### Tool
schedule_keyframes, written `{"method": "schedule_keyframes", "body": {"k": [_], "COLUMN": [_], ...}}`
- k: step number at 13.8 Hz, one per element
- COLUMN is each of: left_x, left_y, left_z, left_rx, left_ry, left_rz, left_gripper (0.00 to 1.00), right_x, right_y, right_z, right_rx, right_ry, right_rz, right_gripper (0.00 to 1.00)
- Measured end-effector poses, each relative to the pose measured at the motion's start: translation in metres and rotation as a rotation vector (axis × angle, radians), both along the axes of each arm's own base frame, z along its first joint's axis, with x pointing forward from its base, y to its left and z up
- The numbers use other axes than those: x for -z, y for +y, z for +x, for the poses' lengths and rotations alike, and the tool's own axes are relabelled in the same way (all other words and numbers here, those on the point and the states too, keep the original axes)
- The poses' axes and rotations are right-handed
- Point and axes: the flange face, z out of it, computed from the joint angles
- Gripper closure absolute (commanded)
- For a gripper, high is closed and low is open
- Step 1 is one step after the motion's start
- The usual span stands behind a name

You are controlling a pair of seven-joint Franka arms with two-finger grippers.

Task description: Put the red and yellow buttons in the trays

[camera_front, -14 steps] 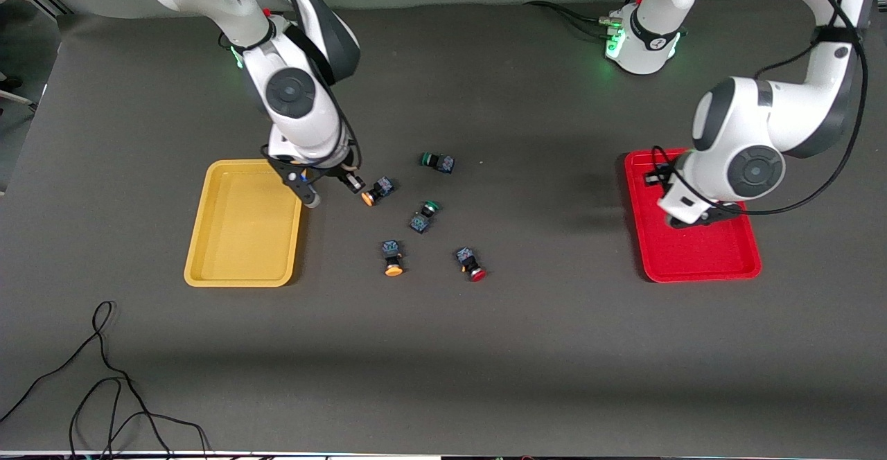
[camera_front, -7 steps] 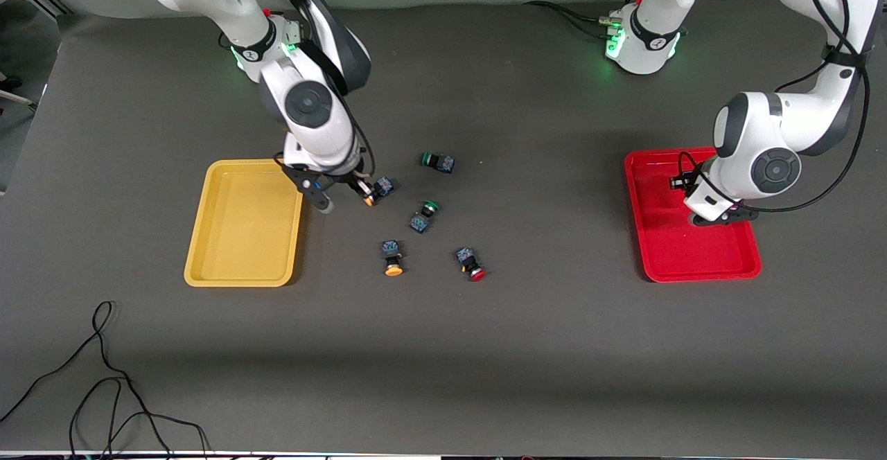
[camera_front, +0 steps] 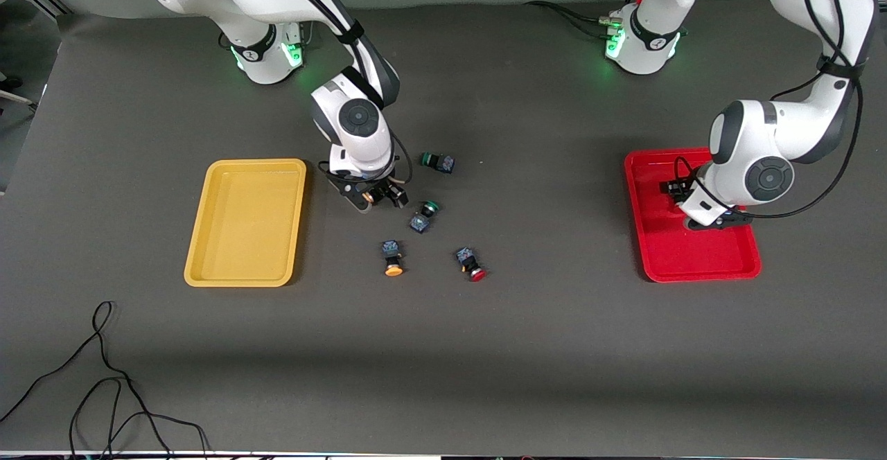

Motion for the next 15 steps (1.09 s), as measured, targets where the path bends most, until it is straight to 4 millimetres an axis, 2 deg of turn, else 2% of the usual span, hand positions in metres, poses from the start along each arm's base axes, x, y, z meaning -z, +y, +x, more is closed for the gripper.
{"method": "schedule_keyframes", "body": {"k": [1,2,3,4,5,7,8,9,10,12,14,15], "left_x": [-0.023,-0.048,-0.07,-0.091,-0.107,-0.118,-0.11,-0.093,-0.07,-0.024,0.005,0.012], "left_y": [-0.015,-0.04,-0.073,-0.116,-0.164,-0.255,-0.293,-0.323,-0.345,-0.373,-0.398,-0.413], "left_z": [0.011,0.023,0.034,0.043,0.051,0.071,0.083,0.095,0.104,0.12,0.122,0.119], "left_rx": [-0.003,-0.017,-0.044,-0.085,-0.139,-0.259,-0.324,-0.386,-0.44,-0.549,-0.623,-0.649], "left_ry": [-0.005,-0.02,-0.042,-0.074,-0.108,-0.16,-0.171,-0.172,-0.168,-0.192,-0.21,-0.215], "left_rz": [0.016,0.026,0.024,0.013,0.0,-0.019,-0.021,-0.016,-0.011,-0.03,-0.05,-0.054], "left_gripper": [0.0,0.0,0.0,0.0,0.0,0.0,0.0,0.0,0.0,0.0,0.0,0.01], "right_x": [0.001,0.002,0.003,0.006,0.009,0.015,0.018,0.019,0.019,0.019,0.017,0.013], "right_y": [-0.001,-0.002,-0.003,-0.004,-0.005,-0.006,-0.006,-0.006,-0.006,-0.006,-0.005,-0.004], "right_z": [0.001,0.001,0.002,0.002,0.001,0.001,0.001,0.001,0.001,0.001,0.002,0.004], "right_rx": [0.002,0.004,0.005,0.006,0.007,0.007,0.006,0.006,0.006,0.006,0.006,0.007], "right_ry": [0.001,0.001,0.003,0.005,0.006,0.009,0.009,0.009,0.008,0.006,0.003,0.001], "right_rz": [-0.002,-0.003,-0.006,-0.009,-0.011,-0.017,-0.018,-0.018,-0.018,-0.016,-0.013,-0.011], "right_gripper": [0.0,0.0,0.0,0.01,0.08,0.56,0.73,0.85,0.89,0.9,0.91,0.91]}}
